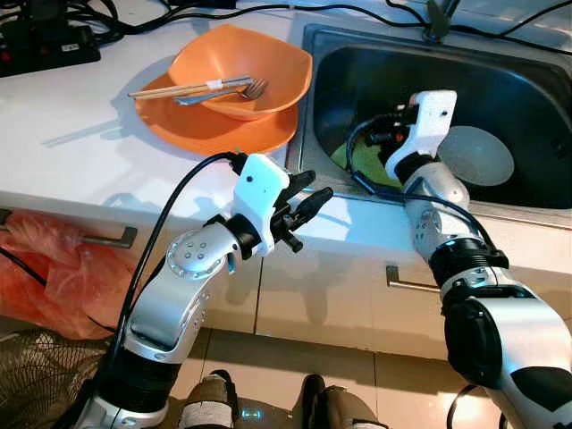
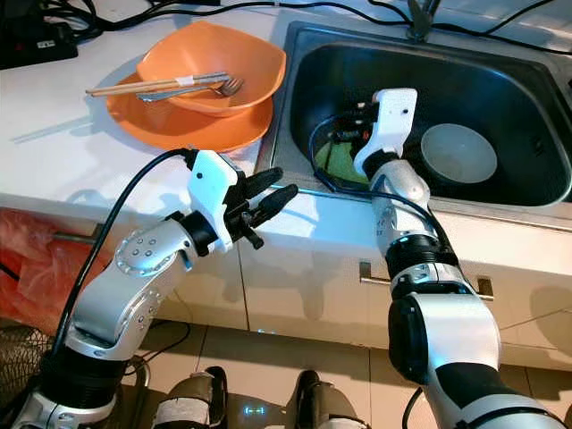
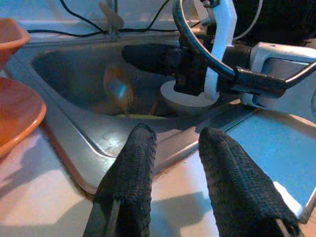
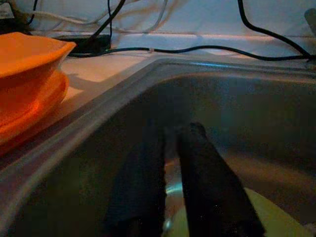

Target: Kitchen organization

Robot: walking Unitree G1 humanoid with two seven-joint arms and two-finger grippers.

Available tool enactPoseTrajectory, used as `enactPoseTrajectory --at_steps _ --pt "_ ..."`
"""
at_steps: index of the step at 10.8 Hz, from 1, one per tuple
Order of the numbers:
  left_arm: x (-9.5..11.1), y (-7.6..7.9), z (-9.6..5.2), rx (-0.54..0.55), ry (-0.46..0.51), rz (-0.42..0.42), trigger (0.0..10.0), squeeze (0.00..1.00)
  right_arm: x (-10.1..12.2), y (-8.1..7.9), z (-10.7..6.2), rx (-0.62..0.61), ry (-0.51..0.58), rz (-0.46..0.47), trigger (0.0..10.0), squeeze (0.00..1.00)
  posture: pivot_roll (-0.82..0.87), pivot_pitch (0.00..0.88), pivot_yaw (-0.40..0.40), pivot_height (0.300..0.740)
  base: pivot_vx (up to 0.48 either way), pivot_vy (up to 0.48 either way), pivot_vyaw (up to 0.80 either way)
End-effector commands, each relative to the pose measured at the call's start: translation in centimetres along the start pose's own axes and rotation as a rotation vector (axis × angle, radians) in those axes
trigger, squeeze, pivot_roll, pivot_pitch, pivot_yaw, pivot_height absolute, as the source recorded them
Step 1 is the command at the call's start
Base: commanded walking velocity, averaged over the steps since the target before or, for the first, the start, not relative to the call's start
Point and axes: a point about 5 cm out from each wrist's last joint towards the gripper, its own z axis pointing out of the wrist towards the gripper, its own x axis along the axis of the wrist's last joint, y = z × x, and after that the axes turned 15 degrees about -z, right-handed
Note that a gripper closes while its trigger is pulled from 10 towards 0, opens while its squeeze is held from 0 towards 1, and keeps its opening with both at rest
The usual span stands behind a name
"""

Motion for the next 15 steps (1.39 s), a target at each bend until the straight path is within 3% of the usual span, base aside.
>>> enactPoseTrajectory --at_steps 1,2,6,10,12,14,15 --pt "-0.7 0.4 0.0 -0.014 -0.038 -0.01 10.0 0.0 0.3 0.6 0.0 -0.006 0.008 -0.021 10.0 0.91 0.27 0.212 -0.092 0.74 0.0 0.0 0.0" --pt "-0.7 0.4 0.0 -0.015 -0.039 -0.011 10.0 0.0 0.3 0.5 0.0 -0.003 0.007 -0.026 10.0 0.0 0.27 0.212 -0.091 0.74 0.0 0.0 0.0" --pt "-0.7 0.2 0.0 0.003 -0.031 -0.007 10.0 0.0 1.3 0.6 0.2 -0.023 0.074 0.036 10.0 0.0 0.27 0.212 -0.086 0.74 0.0 0.0 0.0" --pt "-0.3 0.0 0.5 0.083 0.041 0.005 10.0 0.0 4.7 1.1 -0.3 -0.109 0.267 0.253 10.0 0.0 0.24 0.216 -0.079 0.74 0.0 0.0 0.0" --pt "-0.2 -0.3 0.5 0.113 0.066 0.003 10.0 0.0 4.3 0.6 -1.4 -0.073 0.272 0.346 10.0 0.0 0.24 0.216 -0.079 0.74 0.0 0.0 0.0" --pt "-0.5 -0.3 0.5 0.14 0.095 -0.016 10.0 0.0 2.1 1.3 -3.3 -0.158 0.232 0.551 10.0 0.0 0.23 0.211 -0.078 0.74 0.0 0.0 0.0" --pt "-0.7 -0.4 0.5 0.16 0.108 -0.017 10.0 0.0 2.1 1.0 -4.0 -0.149 0.233 0.538 10.0 0.0 0.22 0.206 -0.076 0.74 0.0 0.0 0.0"
